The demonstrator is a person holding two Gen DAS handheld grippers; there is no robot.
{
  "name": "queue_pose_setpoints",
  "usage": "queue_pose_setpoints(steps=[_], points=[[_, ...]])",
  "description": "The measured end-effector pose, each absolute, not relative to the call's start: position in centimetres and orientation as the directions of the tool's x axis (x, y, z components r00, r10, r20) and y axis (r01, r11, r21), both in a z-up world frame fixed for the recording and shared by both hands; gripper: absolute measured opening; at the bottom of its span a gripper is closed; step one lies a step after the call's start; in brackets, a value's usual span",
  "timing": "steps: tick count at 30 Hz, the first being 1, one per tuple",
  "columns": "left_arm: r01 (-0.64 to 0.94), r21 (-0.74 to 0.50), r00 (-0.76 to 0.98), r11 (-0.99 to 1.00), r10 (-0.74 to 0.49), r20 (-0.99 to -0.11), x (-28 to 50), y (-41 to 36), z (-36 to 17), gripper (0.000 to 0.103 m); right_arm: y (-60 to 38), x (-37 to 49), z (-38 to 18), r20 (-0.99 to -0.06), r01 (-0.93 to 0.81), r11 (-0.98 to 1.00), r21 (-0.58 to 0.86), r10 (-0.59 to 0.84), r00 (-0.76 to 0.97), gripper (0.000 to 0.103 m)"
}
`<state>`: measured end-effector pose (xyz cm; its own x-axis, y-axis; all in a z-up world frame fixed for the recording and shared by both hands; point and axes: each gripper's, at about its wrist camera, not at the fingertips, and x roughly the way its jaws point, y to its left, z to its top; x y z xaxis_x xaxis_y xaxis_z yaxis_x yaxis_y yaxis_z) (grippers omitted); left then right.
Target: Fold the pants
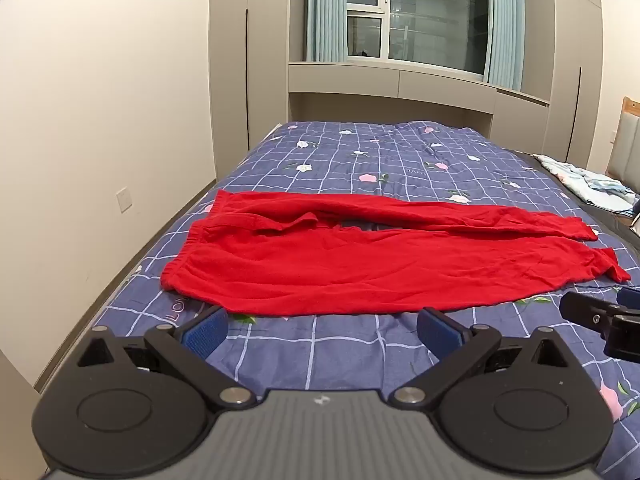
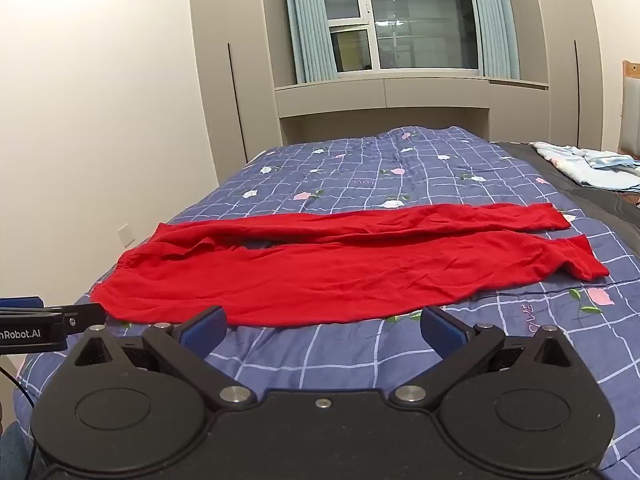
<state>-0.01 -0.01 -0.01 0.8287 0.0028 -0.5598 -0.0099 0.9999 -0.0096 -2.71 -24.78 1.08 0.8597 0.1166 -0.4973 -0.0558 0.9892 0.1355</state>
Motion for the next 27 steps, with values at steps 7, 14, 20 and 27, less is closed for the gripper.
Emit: queue_pose_setpoints(steps=[7,14,20,27], points=[[-0.011,-0.013,0.828,1.000,0.002,-0.561,0.01,0.00,-0.01,0.103,-24.72,-2.76,1.15,-0.503,-0.054,0.990,0.134,0.114,0.857,0.103],[-0.009,-0.014,0.827,1.000,-0.001,-0.562,-0.12,0.27,-0.24,0.103,-24.75,-2.70,1.16,-0.501,-0.054,0.989,0.136,0.116,0.857,0.103],[-0.011,-0.016,0.826,1.000,0.000,-0.563,-0.11,0.25,-0.23,0.103,-24.93,-2.76,1.06,-0.501,-0.054,0.989,0.136,0.116,0.858,0.103],[-0.011,-0.016,0.826,1.000,0.000,-0.563,-0.07,0.20,-0.05,0.103,-24.81,-2.77,1.13,-0.500,-0.054,0.989,0.136,0.116,0.858,0.103]])
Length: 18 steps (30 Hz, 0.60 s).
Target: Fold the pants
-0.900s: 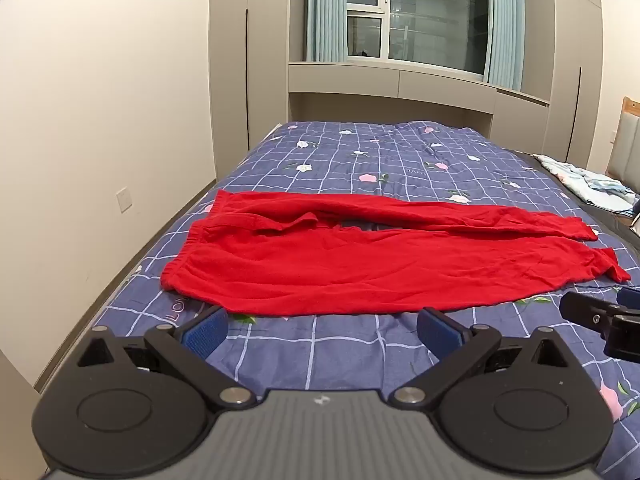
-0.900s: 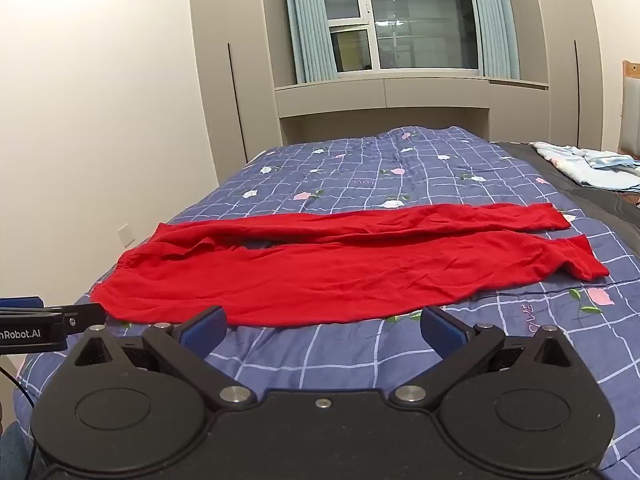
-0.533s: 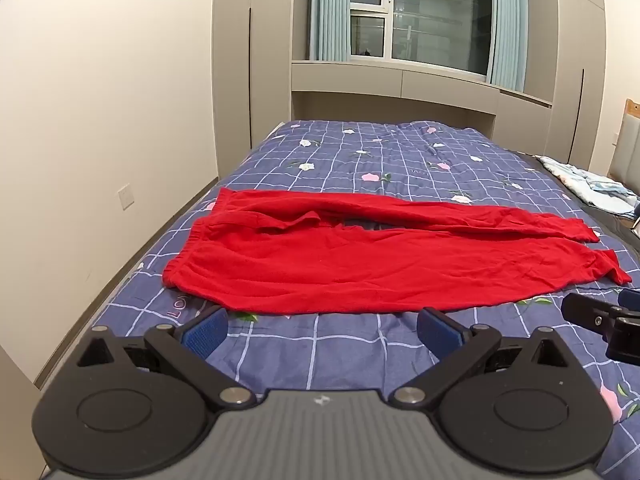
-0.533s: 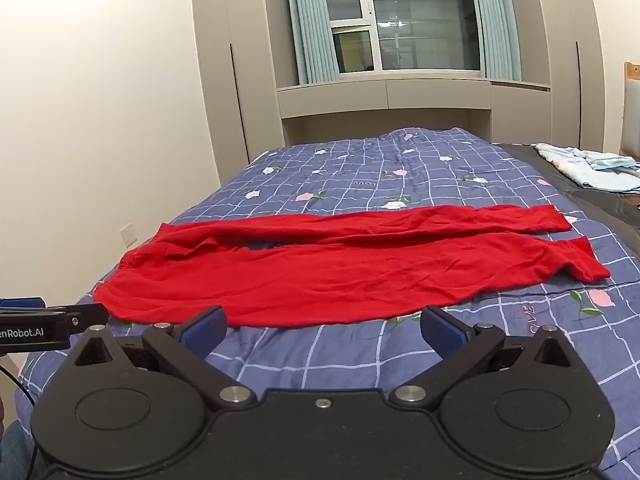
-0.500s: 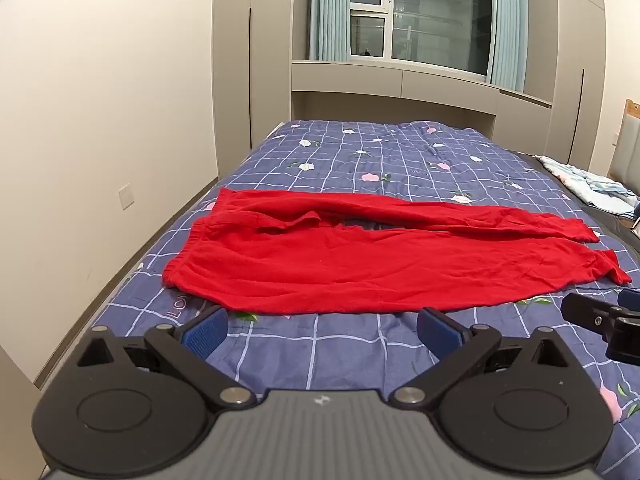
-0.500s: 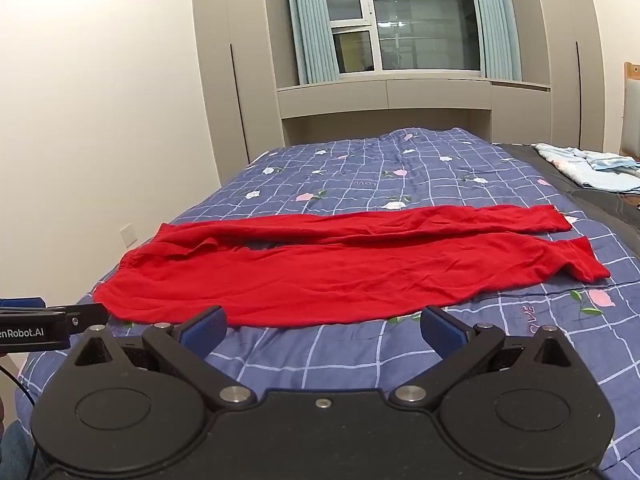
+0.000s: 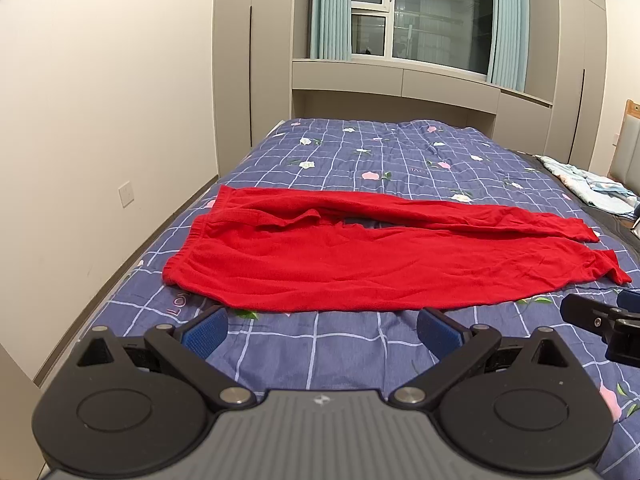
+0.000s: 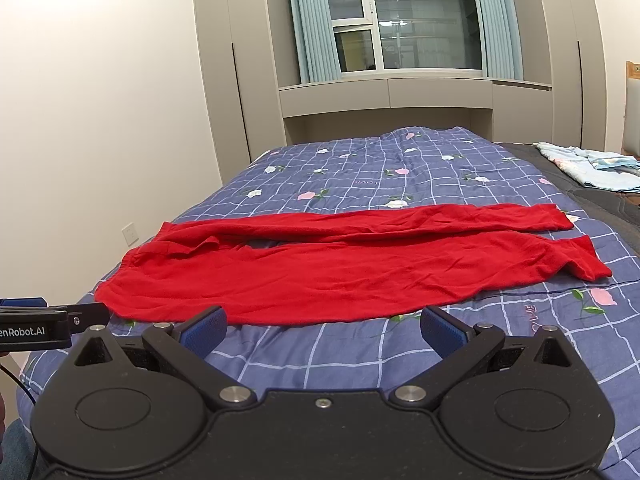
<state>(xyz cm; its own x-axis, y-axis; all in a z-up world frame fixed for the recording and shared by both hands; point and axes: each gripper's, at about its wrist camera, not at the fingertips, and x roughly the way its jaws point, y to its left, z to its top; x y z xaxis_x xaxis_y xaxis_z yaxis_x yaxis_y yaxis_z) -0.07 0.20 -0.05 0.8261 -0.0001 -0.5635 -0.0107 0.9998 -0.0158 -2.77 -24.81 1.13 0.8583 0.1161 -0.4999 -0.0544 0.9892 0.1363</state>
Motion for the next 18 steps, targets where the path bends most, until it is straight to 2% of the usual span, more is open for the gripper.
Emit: queue_pose_setpoints(steps=[18], points=[[-0.014,-0.016,0.822,1.000,0.002,-0.570,0.04,0.01,-0.72,0.103,-24.66,-2.81,1.06,-0.498,-0.060,0.989,0.138,0.121,0.859,0.103]])
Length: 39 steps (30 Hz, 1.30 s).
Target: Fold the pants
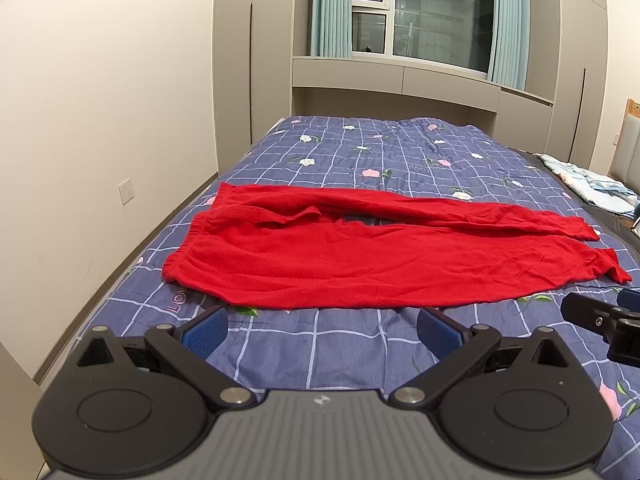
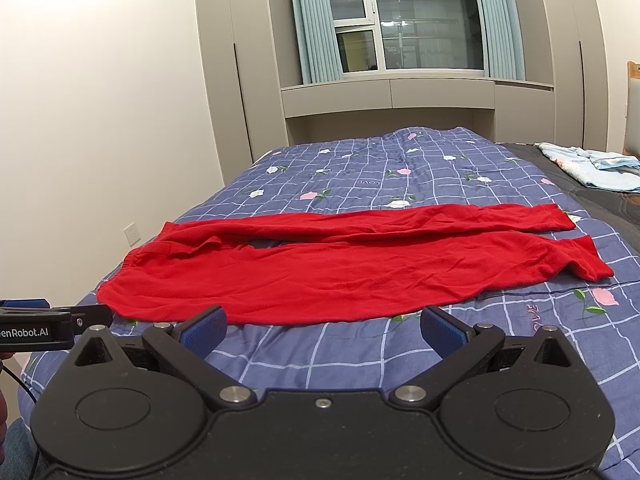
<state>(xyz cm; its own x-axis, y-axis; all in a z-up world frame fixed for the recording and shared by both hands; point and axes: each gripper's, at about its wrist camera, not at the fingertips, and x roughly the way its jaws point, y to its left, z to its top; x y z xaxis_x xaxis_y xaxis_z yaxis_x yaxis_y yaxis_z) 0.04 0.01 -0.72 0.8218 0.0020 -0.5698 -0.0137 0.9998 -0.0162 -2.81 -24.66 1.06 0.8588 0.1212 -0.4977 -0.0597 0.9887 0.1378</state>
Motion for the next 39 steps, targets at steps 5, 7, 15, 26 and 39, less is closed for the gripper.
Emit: queue_pose_setpoints(steps=[5,7,15,26,39], points=[[-0.013,-0.017,0.821,1.000,0.001,-0.570,0.05,0.04,-0.74,0.103,-24.49,-2.79,1.08,-0.498,-0.060,0.989,0.138,0.122,0.859,0.103],[-0.014,-0.018,0.821,1.000,0.001,-0.570,0.03,0.02,-0.80,0.103,-24.52,-2.80,1.06,-0.498,-0.060,0.989,0.138,0.121,0.859,0.103],[-0.014,-0.019,0.821,1.000,0.001,-0.571,0.08,-0.04,-0.79,0.103,-24.63,-2.79,0.98,-0.499,-0.060,0.988,0.139,0.122,0.858,0.103],[-0.014,-0.019,0.820,1.000,0.000,-0.573,0.08,-0.07,-0.91,0.103,-24.66,-2.74,0.85,-0.498,-0.061,0.988,0.141,0.124,0.858,0.103],[-0.015,-0.024,0.816,1.000,-0.002,-0.578,0.08,-0.11,-1.14,0.103,-24.70,-2.76,0.87,-0.499,-0.062,0.988,0.142,0.125,0.858,0.103]])
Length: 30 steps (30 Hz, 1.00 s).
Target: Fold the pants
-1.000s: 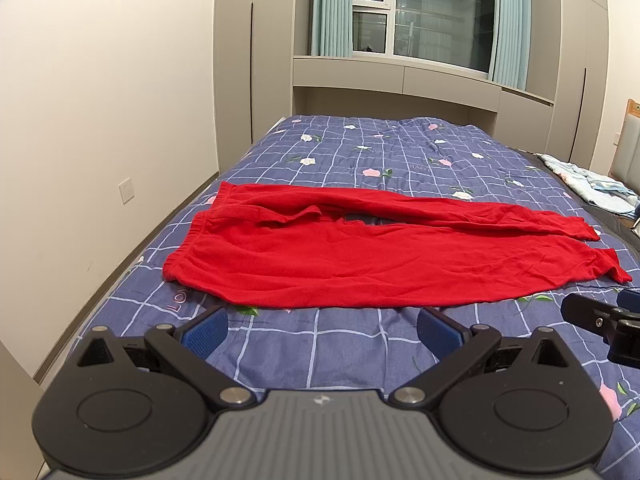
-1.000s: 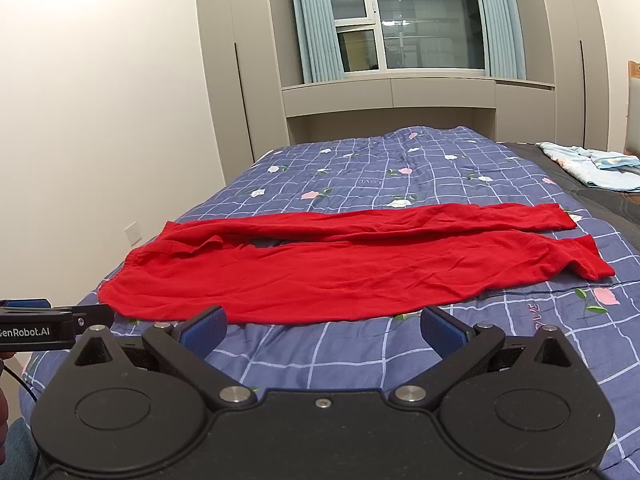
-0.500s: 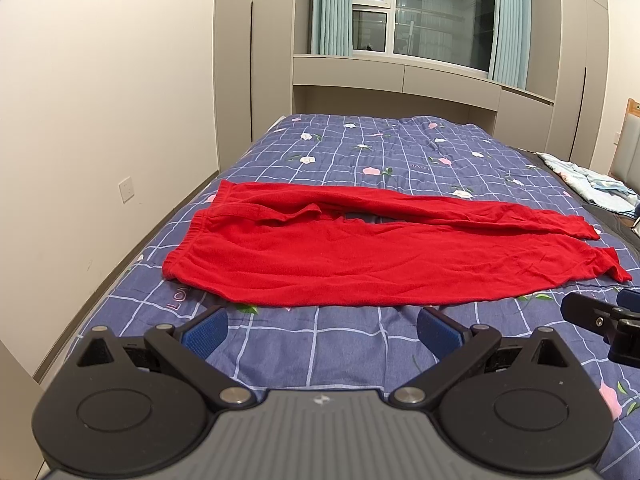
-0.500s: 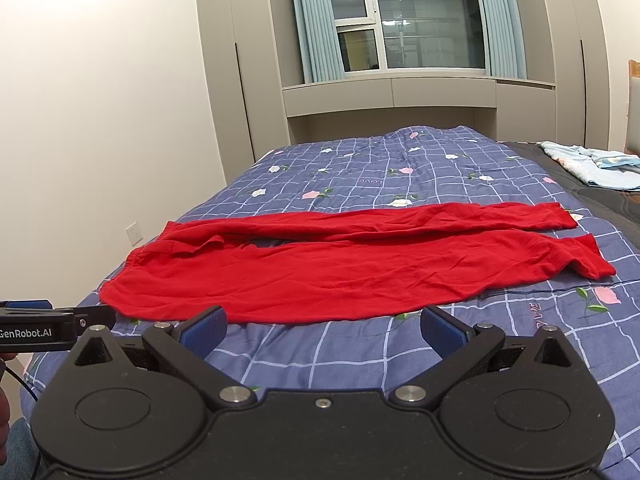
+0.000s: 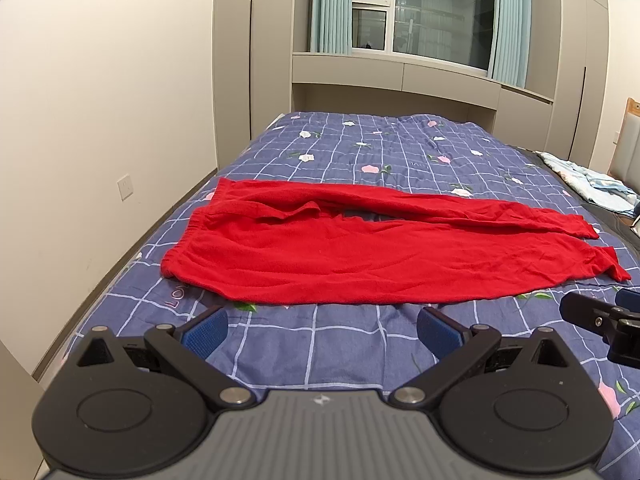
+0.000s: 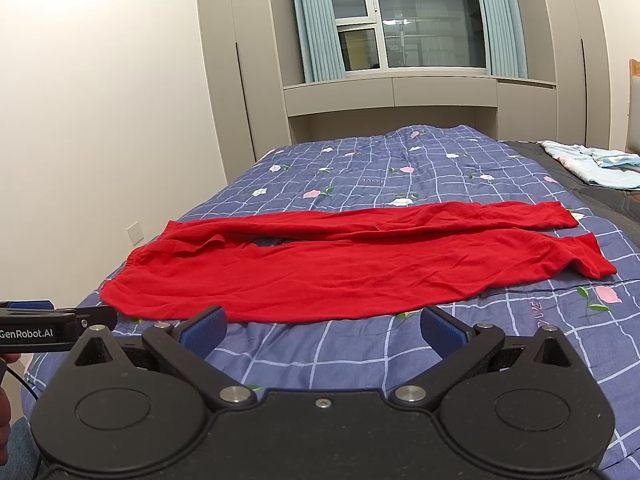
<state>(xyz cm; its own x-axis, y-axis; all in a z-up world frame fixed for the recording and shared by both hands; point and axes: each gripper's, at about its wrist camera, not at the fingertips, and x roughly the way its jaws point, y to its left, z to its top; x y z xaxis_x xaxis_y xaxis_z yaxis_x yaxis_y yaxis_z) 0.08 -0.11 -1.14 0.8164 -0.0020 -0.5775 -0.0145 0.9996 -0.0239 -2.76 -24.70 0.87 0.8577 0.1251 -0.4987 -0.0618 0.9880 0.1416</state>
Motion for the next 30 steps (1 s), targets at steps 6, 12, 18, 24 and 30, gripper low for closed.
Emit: queue_pose_setpoints(steps=[6,12,18,24,30], points=[[-0.013,-0.024,0.812,1.000,-0.004,-0.583,0.0,-0.4,-1.4,0.103,-24.7,-2.7,0.9,-0.500,-0.063,0.988,0.142,0.127,0.857,0.103],[-0.008,-0.029,0.805,1.000,-0.011,-0.593,0.2,-0.3,-1.1,0.103,-24.0,-3.2,0.7,-0.501,-0.069,0.987,0.143,0.133,0.855,0.103],[0.003,-0.033,0.791,0.999,-0.023,-0.612,0.5,-0.4,-1.4,0.103,-24.4,-2.8,0.4,-0.519,-0.067,0.986,0.150,0.137,0.844,0.103],[-0.013,-0.014,0.735,1.000,0.000,-0.678,2.0,-0.1,-2.1,0.103,-24.4,-1.0,0.0,-0.611,-0.061,0.985,0.160,0.147,0.778,0.103],[-0.052,-0.037,0.677,0.998,0.007,-0.736,4.1,1.3,-2.9,0.103,-23.3,1.6,0.1,-0.696,-0.049,0.995,0.091,0.099,0.711,0.103]])
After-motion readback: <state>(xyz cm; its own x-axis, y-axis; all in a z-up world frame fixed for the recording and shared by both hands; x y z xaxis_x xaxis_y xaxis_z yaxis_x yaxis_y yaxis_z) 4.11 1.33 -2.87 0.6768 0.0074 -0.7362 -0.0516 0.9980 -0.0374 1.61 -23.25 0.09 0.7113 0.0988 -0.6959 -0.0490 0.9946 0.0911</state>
